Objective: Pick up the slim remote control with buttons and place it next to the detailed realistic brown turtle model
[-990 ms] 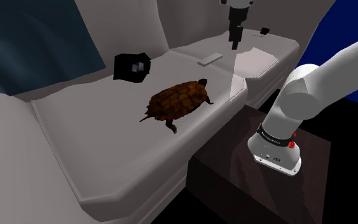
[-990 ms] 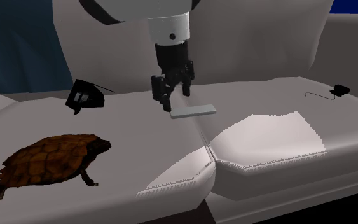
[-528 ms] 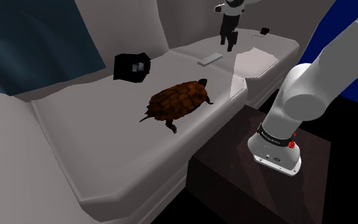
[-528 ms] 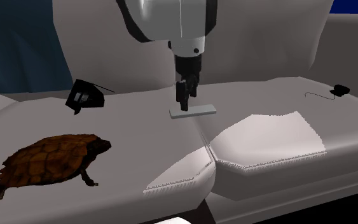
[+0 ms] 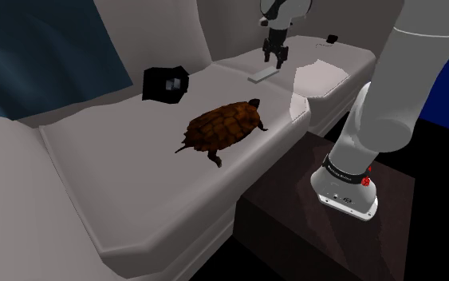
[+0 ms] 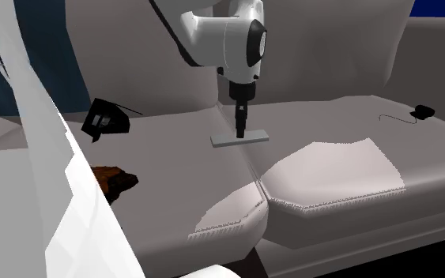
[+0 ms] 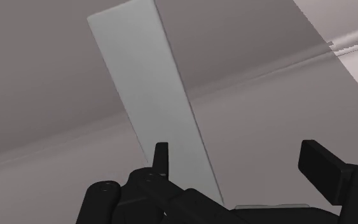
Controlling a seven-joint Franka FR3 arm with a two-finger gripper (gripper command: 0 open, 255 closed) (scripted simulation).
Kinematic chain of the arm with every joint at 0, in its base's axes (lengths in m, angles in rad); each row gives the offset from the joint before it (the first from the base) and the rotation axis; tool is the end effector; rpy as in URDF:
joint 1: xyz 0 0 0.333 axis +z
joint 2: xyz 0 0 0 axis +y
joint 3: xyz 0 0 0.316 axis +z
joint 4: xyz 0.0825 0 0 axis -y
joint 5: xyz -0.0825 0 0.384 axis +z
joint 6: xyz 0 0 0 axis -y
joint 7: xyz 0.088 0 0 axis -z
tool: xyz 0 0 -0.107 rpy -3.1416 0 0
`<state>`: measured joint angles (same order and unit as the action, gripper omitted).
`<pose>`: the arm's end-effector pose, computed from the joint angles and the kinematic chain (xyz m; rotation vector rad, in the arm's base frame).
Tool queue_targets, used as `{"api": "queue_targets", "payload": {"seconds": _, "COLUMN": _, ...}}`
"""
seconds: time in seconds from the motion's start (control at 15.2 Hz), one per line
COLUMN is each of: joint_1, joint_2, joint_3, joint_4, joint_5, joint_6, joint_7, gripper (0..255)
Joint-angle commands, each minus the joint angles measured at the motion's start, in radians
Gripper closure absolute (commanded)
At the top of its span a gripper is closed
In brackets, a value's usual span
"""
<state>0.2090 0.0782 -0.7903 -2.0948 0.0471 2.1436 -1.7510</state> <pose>0.4662 -0.2988 0.3952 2.6392 1.7017 -0.0266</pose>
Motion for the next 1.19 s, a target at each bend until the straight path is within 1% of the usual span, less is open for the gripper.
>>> {"api": "queue_targets", "payload": {"seconds": 0.0, "joint_1": -0.026, "joint_2": 0.127, "joint_3": 0.011, "joint_4": 0.082, "joint_5": 0.118, "joint_6": 0.001, "joint_7": -0.149, "gripper": 0}}
{"api": "queue_targets", "payload": {"seconds": 0.13, "joint_1": -0.073, "joint_2": 0.219, "joint_3": 0.048, "joint_4": 0.154, "joint_5": 0.193, "joint_6": -0.009, "joint_7": -0.254, "gripper": 0}}
{"api": "queue_targets", "payload": {"seconds": 0.66, "joint_1": -0.099, "joint_2": 0.277, "joint_3": 0.080, "joint_4": 0.116, "joint_5": 0.244, "joint_6": 0.072, "joint_7": -0.287, "gripper": 0}}
{"api": "queue_targets", "payload": {"seconds": 1.12, "joint_1": -0.099, "joint_2": 0.277, "joint_3": 0.081, "joint_4": 0.116, "joint_5": 0.244, "joint_6": 0.072, "joint_7": -0.287, "gripper": 0}}
